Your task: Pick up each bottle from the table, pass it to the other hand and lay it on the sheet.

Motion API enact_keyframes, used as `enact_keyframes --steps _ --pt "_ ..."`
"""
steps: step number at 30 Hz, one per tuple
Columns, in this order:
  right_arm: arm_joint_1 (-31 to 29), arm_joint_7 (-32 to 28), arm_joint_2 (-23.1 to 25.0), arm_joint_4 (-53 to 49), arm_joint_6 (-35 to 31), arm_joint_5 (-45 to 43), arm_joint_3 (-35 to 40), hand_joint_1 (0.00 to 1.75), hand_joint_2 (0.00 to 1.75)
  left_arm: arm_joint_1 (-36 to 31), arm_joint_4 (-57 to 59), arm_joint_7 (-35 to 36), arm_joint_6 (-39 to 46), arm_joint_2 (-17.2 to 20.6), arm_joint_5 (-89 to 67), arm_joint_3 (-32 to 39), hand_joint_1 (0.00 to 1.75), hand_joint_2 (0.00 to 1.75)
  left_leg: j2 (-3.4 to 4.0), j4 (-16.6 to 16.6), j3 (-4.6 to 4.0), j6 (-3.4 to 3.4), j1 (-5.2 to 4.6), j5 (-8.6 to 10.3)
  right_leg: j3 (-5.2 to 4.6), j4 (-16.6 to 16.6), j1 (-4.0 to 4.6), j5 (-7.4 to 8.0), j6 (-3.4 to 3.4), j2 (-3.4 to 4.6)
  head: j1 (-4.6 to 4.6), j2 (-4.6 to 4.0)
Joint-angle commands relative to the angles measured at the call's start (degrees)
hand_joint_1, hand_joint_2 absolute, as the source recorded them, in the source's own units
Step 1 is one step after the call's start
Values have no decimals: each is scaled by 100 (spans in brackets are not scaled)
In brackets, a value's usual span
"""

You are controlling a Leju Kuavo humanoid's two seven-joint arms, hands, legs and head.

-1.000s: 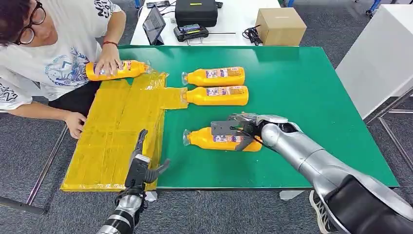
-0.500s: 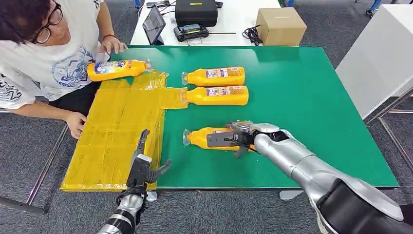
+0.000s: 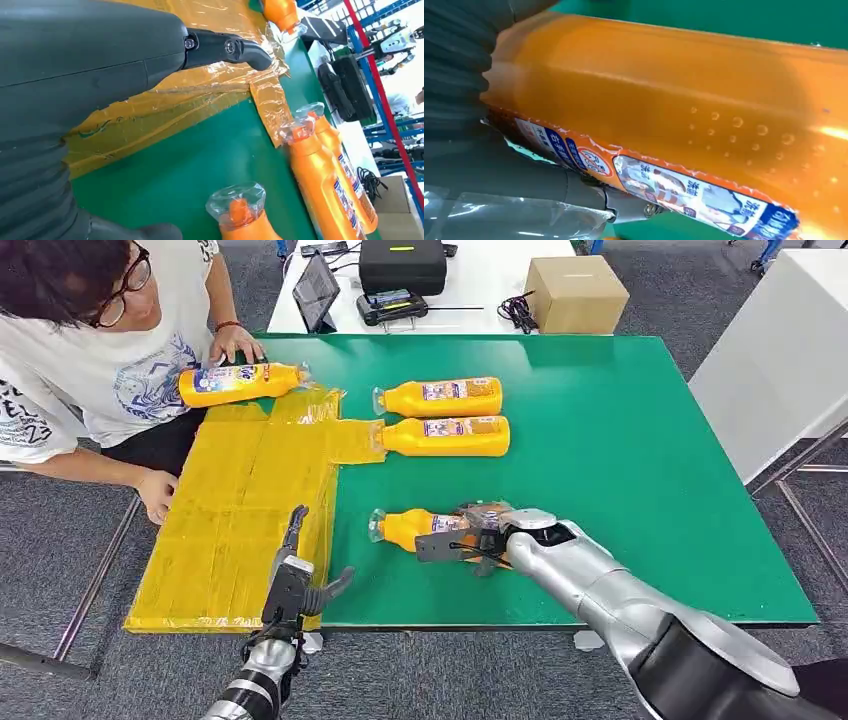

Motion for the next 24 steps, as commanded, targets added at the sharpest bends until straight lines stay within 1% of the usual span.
enact_keyframes --steps 1,5,7,8,9,10,11,12,13,14,15,16,17,18,19,20,21,22,23,24 --pt "-151 -24 136 451 -195 150 100 175 175 -161 237 -105 -2 73 36 13 0 175 5 -1 13 -11 7 -5 13 -3 8 -4 -13 2 0 0" --pt "-61 -37 75 309 -538 198 -240 175 175 -85 130 -105 15 97 50 46 0 175 8 -1 21 -15 10 -9 22 -5 12 -5 -19 4 0 0" --pt "39 -33 46 227 -693 175 -405 175 175 -53 86 -105 4 107 60 54 0 175 3 -1 9 -9 5 -3 10 -3 6 -3 -11 0 0 0" --pt "137 -12 17 113 -966 179 -572 175 175 -21 48 -105 18 111 73 62 0 175 0 -2 9 -8 6 -3 10 -4 6 -2 -10 -1 0 0" --pt "137 -12 17 113 -966 179 -572 175 175 -21 48 -105 18 111 73 62 0 175 3 -1 17 -13 10 -8 19 -5 11 -5 -16 1 0 0" --pt "206 -5 0 26 -1157 173 -680 175 175 1 15 -105 29 116 79 68 0 175 2 -2 14 -10 8 -6 16 -7 9 -4 -12 0 0 0" --pt "384 43 -36 -186 -1646 213 -930 175 175 47 -57 -105 51 119 100 96 0 175 6 -2 24 -15 12 -11 26 -8 13 -7 -18 3 0 0" --pt "612 114 -82 -526 -2127 428 -1213 175 175 118 -168 -105 62 124 104 133 0 175 3 -3 15 -10 7 -7 16 -6 8 -5 -13 1 0 0" --pt "865 189 -99 -882 -2405 567 -1546 175 175 191 -285 -100 44 125 95 173 0 175 0 -3 12 -9 8 -6 15 -7 9 -4 -11 -1 0 0" --pt "1452 279 -76 -1632 -3240 996 -2210 175 175 332 -540 -89 11 108 116 260 0 175 5 -2 22 -15 12 -13 26 -8 13 -9 -18 2 0 0" --pt "1880 363 -17 -2202 -3362 1379 -2622 175 175 452 -762 -24 -26 94 77 302 0 175 3 -8 20 -12 13 -10 24 -14 14 -6 -15 1 0 0" --pt "2159 441 50 -2601 -3220 1594 -2951 175 175 516 -892 47 -97 83 38 327 0 175 3 -3 22 -15 16 -15 28 -11 18 -10 -18 1 2 0" --pt "2554 258 238 -3038 -3771 1803 -3443 175 175 585 -1042 102 -198 45 99 403 0 175 9 -9 29 -16 17 -18 33 -17 19 -11 -19 7 0 0" --pt "2863 117 412 -3350 -3946 2096 -3784 175 175 666 -1203 163 -255 11 102 440 0 175 5 -5 12 -12 17 -12 18 -13 18 -7 -15 5 4 0" --pt "3068 67 516 -3610 -3978 2240 -4005 175 175 705 -1303 202 -311 -7 97 447 0 175 7 -5 26 -18 21 -22 30 -11 22 -17 -22 6 2 0" --pt "3396 -285 763 -3966 -4398 2203 -4415 175 175 777 -1477 235 -423 -39 141 462 0 175 13 -5 18 -20 18 -25 18 -6 19 -16 -20 12 0 0" --pt "3584 -398 856 -4144 -4464 2246 -4575 175 175 824 -1617 299 -485 -67 173 464 0 175 4 -2 26 -24 20 -31 29 -3 21 -24 -24 2 0 0" --pt "3678 -421 894 -4239 -4520 2394 -4671 175 175 858 -1711 353 -555 -83 215 465 0 175 -4 3 10 -25 22 -29 17 2 23 -24 -23 -4 0 0" --pt "3890 -850 1106 -4475 -4949 2225 -4942 175 175 898 -1829 482 -786 -115 371 466 0 175 -6 3 -1 -22 19 -23 -1 3 20 -20 -20 0 0 0" --pt "3976 -1000 1155 -4537 -5046 2221 -5038 175 175 921 -1910 534 -897 -128 429 430 0 175 -22 0 -16 -18 15 -16 -10 0 16 -16 -15 -16 0 0"
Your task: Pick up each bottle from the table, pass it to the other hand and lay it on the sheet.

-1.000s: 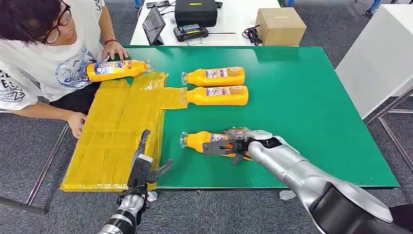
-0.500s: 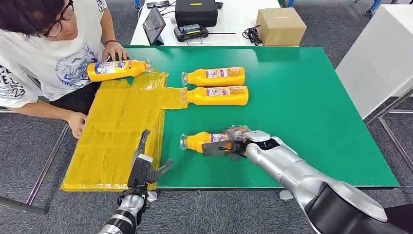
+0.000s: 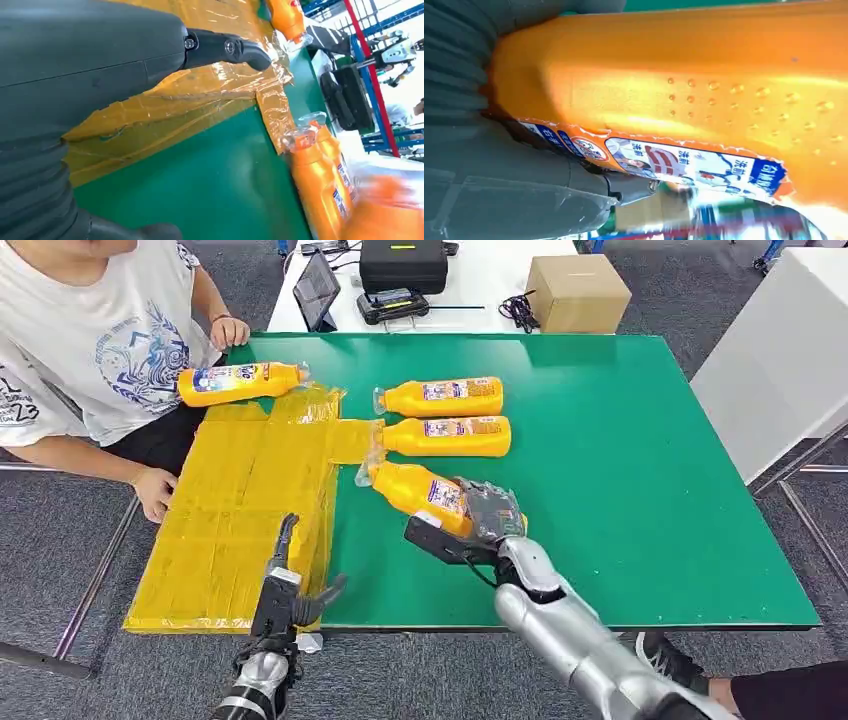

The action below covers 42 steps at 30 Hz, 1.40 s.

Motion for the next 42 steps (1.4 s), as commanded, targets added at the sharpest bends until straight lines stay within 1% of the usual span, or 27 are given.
enact_keyframes --steps 1,2,6,7,8,9,10,13,14,16,18,20,22,24,26,27,28,29,30,31,32,33,35,37,38,40,42 --pt "1804 -1110 902 -2382 -1165 120 -2491 175 175 355 -1168 445 -681 -167 407 233 0 175 8 8 13 -15 13 -16 13 4 15 -13 -18 3 2 0" --pt "1927 -1563 1039 -2521 -1420 -121 -2658 175 175 393 -1290 555 -882 -165 555 144 0 175 -4 3 0 -10 10 -7 4 0 11 -8 -13 -9 0 0" --pt "2005 -1663 1039 -2559 -1403 -170 -2688 175 175 412 -1417 641 -953 -191 628 60 0 175 3 3 -4 -7 5 -5 -4 1 5 -5 -11 -1 2 0" --pt "2005 -1663 1039 -2559 -1403 -170 -2688 175 175 412 -1417 641 -953 -191 628 60 0 175 6 5 10 -12 9 -12 12 -1 10 -10 -17 0 0 0" --pt "2055 -1898 1118 -2565 -1543 -339 -2796 175 175 423 -1468 679 -1229 -138 795 -51 0 175 9 3 8 -11 8 -9 9 -3 9 -6 -16 3 0 0" --pt "2107 -2055 1147 -2505 -1468 -503 -2870 175 175 456 -1597 757 -1423 -136 997 -142 0 175 7 -2 -4 -6 1 -1 -5 -4 1 0 -9 3 2 0" --pt "2193 -2328 1147 -2468 -1568 -520 -2930 175 175 469 -1744 826 -1640 -116 1175 -313 0 175 10 2 10 -12 6 -8 9 -3 7 -6 -17 3 2 0" --pt "2294 -2699 1226 -2068 -1371 -775 -3050 175 175 568 -2167 1184 -2144 -20 1705 -797 0 175 0 0 0 -8 3 -2 0 -5 4 -2 -11 -5 0 0" --pt "2306 -2825 1249 -1869 -1384 -697 -3020 175 175 601 -2255 1361 -2376 11 1981 -937 0 175 0 -1 9 -11 8 -6 10 -9 8 -5 -15 -6 0 0" --pt "2297 -2976 1298 -1521 -1291 -657 -2898 175 175 597 -2271 1467 -2579 68 2187 -1149 0 175 9 -3 29 -16 11 -15 29 -12 12 -11 -21 2 0 0" --pt "2255 -3196 1442 -1111 -1301 -616 -2715 175 175 558 -2256 1513 -2753 92 2386 -1339 0 175 18 -7 24 -12 7 -11 21 -13 8 -4 -17 11 0 0" --pt "2248 -3204 1461 -1089 -1313 -616 -2707 175 175 556 -2254 1514 -2750 90 2392 -1347 0 175 24 -9 34 -16 10 -13 29 -15 11 -5 -21 17 0 0" --pt "2223 -3206 1466 -1073 -1316 -617 -2695 175 175 546 -2245 1515 -2744 103 2403 -1350 0 175 15 -7 9 -8 4 -3 6 -10 4 1 -11 9 0 0" --pt "2210 -3206 1447 -1086 -1309 -616 -2697 175 175 544 -2243 1515 -2742 114 2410 -1350 0 175 15 -8 9 -8 2 -2 5 -9 2 1 -11 10 0 0" --pt "2218 -3224 1435 -1087 -1280 -561 -2622 175 175 528 -2229 1544 -2822 128 2513 -1380 0 175 29 -8 30 -15 10 -12 24 -13 11 -3 -20 21 0 0" --pt "2162 -3241 1476 -850 -1169 -459 -2430 175 175 494 -2222 1548 -2846 141 2534 -1468 0 175 24 -6 21 -12 7 -8 16 -10 7 -2 -16 16 0 0" --pt "2119 -3265 1531 -658 -1352 -207 -2285 175 175 458 -2183 1621 -2893 131 2613 -1503 0 175 24 -8 24 -13 8 -9 20 -14 9 -1 -17 16 0 0" --pt "2119 -3265 1531 -658 -1352 -207 -2285 175 175 458 -2183 1621 -2893 131 2613 -1503 0 175 32 -8 34 -17 12 -13 29 -15 12 -3 -22 23 0 0" --pt "1985 -3361 1687 -244 -1358 -293 -2099 175 175 394 -2123 1656 -2913 148 2672 -1607 0 175 19 -7 11 -8 4 -4 8 -10 4 1 -12 13 2 0" --pt "1884 -3367 1738 -9 -1356 -376 -1998 175 175 373 -2037 1822 -3011 143 2850 -1611 0 175 33 -9 30 -15 10 -12 24 -14 11 -2 -20 26 2 0" --pt "1839 -3356 1766 87 -1409 -323 -1922 175 175 348 -1975 1832 -2995 165 2843 -1626 0 175 31 -7 16 -10 5 -6 9 -8 5 1 -14 22 0 0" --pt "1748 -3332 1818 265 -1385 -391 -1862 175 175 316 -1875 1790 -2919 158 2793 -1645 0 175 43 -10 29 -15 8 -10 19 -12 9 1 -21 33 2 0" --pt "1610 -3341 1874 479 -1347 -590 -1754 175 175 308 -1779 1769 -2879 153 2747 -1681 0 175 28 -11 14 -10 3 -3 7 -10 3 3 -13 20 0 0" --pt "1528 -3290 1931 590 -1306 -567 -1636 175 175 317 -1760 1769 -2886 138 2733 -1708 0 175 42 -11 35 -17 11 -10 25 -14 12 0 -22 31 0 0" --pt "1423 -3241 1955 787 -1277 -487 -1486 175 175 303 -1749 1773 -2924 137 2719 -1751 0 175 37 -10 25 -13 10 -7 16 -12 10 1 -18 26 0 0" --pt "1335 -3212 2032 989 -1215 -504 -1399 175 175 278 -1739 1784 -2943 125 2712 -1785 0 175 41 -7 30 -15 13 -11 20 -10 13 -1 -20 30 0 0" --pt "1261 -3208 2113 1184 -1238 -549 -1374 175 175 262 -1746 1798 -2969 122 2697 -1826 0 175 30 -7 13 -9 9 -3 5 -8 8 2 -12 19 0 0"
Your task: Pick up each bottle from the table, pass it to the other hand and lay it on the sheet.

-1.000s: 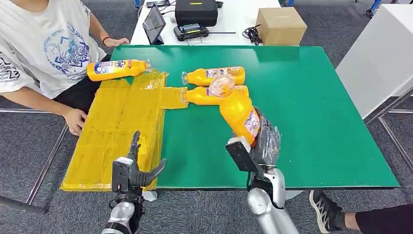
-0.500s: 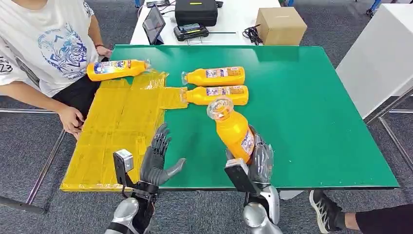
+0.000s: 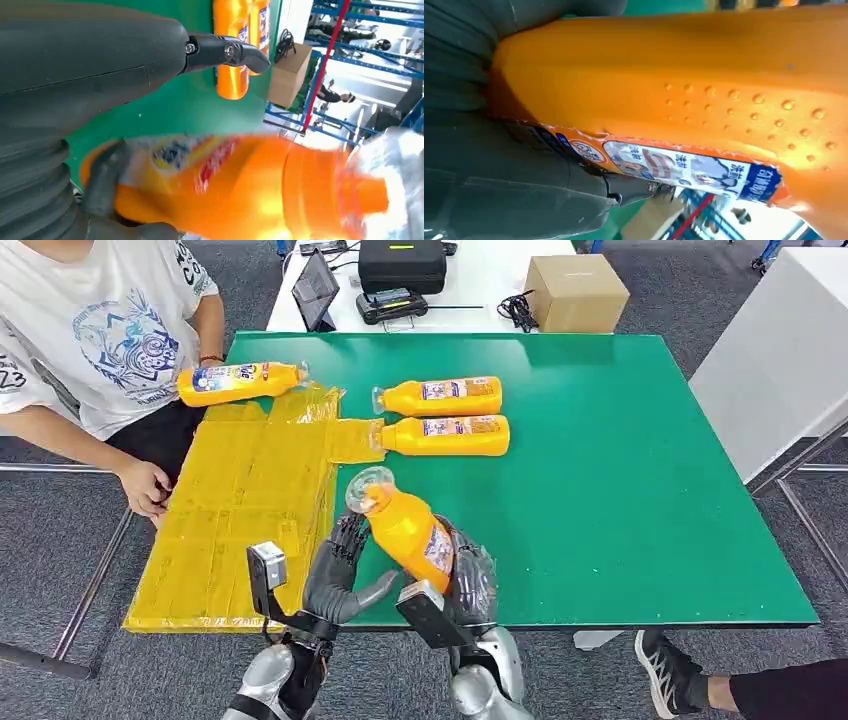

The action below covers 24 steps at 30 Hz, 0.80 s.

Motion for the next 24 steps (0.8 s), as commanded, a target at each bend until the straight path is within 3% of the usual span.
enact_keyframes --steps 1,22,24 --pt "-738 68 252 1554 56 -53 616 175 175 -290 452 61 -82 223 -47 -361 0 175 21 -7 36 -13 10 -11 33 -12 11 -3 -17 17 0 0" --pt "-1086 60 380 2230 252 -247 958 175 175 -258 433 99 -163 215 -12 -449 0 175 12 -3 21 -10 4 -8 19 -5 5 -3 -13 11 4 0" --pt "-1153 152 380 2424 362 -311 1312 175 175 -295 466 6 -111 194 -21 -393 0 175 8 -2 13 -8 2 -5 12 -2 3 -2 -10 7 2 0"
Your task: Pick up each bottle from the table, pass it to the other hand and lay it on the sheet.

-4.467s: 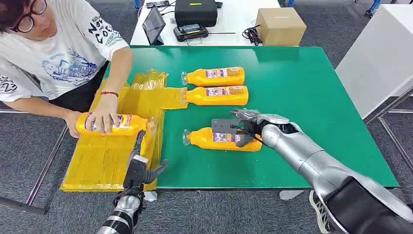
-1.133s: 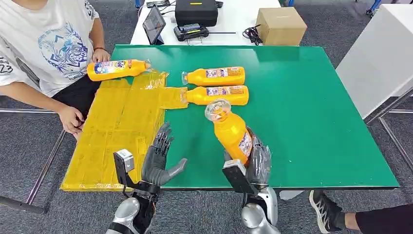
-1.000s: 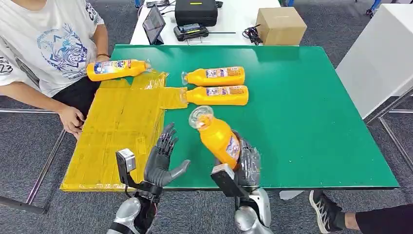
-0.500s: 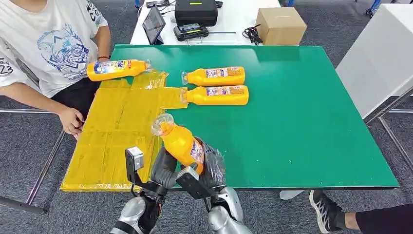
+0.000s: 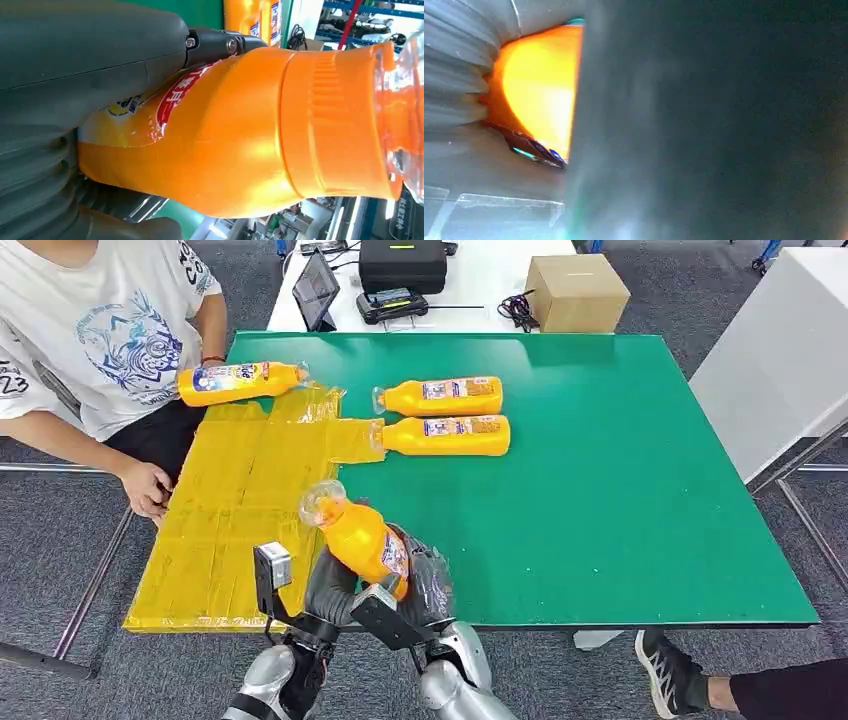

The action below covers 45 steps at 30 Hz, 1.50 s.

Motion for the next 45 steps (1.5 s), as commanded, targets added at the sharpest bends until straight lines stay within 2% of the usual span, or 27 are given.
enact_keyframes --steps 1,2,3,4,10,19,20,21,28,29,30,31,37,40,45 --pt "-524 156 160 1127 169 -100 789 175 175 -249 309 -109 -19 127 -19 -238 0 175 13 -2 28 -12 9 -10 26 -5 10 -6 -17 9 0 0" --pt "-543 173 160 1205 210 -172 857 175 175 -234 266 -148 -16 110 -5 -215 19 175 11 -2 14 -8 4 -5 11 -3 5 -2 -9 9 2 0" --pt "-569 179 160 1282 178 -220 926 175 175 -210 216 -194 -31 94 34 -189 159 175 17 -2 28 -13 9 -12 25 -3 10 -7 -16 13 0 0" --pt "-572 184 160 1320 191 -253 946 175 175 -204 193 -209 -46 91 57 -179 175 175 20 1 34 -16 12 -16 31 -3 13 -9 -20 15 2 0" --pt "-624 205 160 1485 203 -313 1040 175 175 -173 96 -297 -100 75 164 -111 175 175 14 1 43 -18 14 -20 42 -4 16 -15 -22 8 0 0" --pt "-632 194 160 1482 223 -362 1023 175 175 -158 16 -365 -39 59 202 -19 175 175 7 1 11 -8 6 -5 9 -1 6 -4 -10 1 2 0" --pt "-619 158 157 1434 183 -365 988 166 175 -159 2 -387 -8 59 195 4 175 175 8 1 23 -13 11 -10 23 -2 12 -9 -16 0 0 0" --pt "-597 106 152 1351 100 -374 946 21 175 -161 -17 -413 33 50 197 39 175 175 5 1 12 -10 7 -5 11 -1 8 -6 -12 -2 2 0" --pt "-602 96 153 1310 68 -374 932 21 175 -172 -26 -411 34 60 198 47 175 175 9 3 21 -12 11 -10 20 -1 12 -9 -16 2 2 0" --pt "-574 97 155 1212 -21 -365 892 0 175 -171 -38 -427 78 57 188 74 175 175 9 2 16 -10 9 -8 14 -1 10 -7 -14 2 0 0" --pt "-519 -49 154 1008 -137 -440 815 0 175 -178 -80 -531 213 55 110 111 175 175 6 2 11 -9 7 -6 9 0 8 -5 -11 -1 2 0" --pt "-396 -205 104 524 -291 -554 713 0 0 -206 -149 -595 346 65 40 167 175 175 8 3 26 -14 12 -13 25 -2 13 -12 -18 0 2 0" --pt "374 -259 -389 -2610 -640 -933 493 0 0 -481 -386 -944 1205 94 -462 646 175 175 -2 9 10 -13 12 -9 10 6 13 -12 -16 -10 2 0" --pt "527 -278 -480 -3215 -691 -1024 486 0 0 -641 -359 -1074 1470 92 -609 845 175 175 -3 8 8 -12 11 -8 10 4 11 -10 -15 -8 0 0" --pt "530 -603 -489 -3493 -765 -1323 706 0 0 -865 -257 -1177 1873 105 -914 1005 175 175 5 3 4 -8 6 -3 1 0 6 -3 -10 -1 2 0"
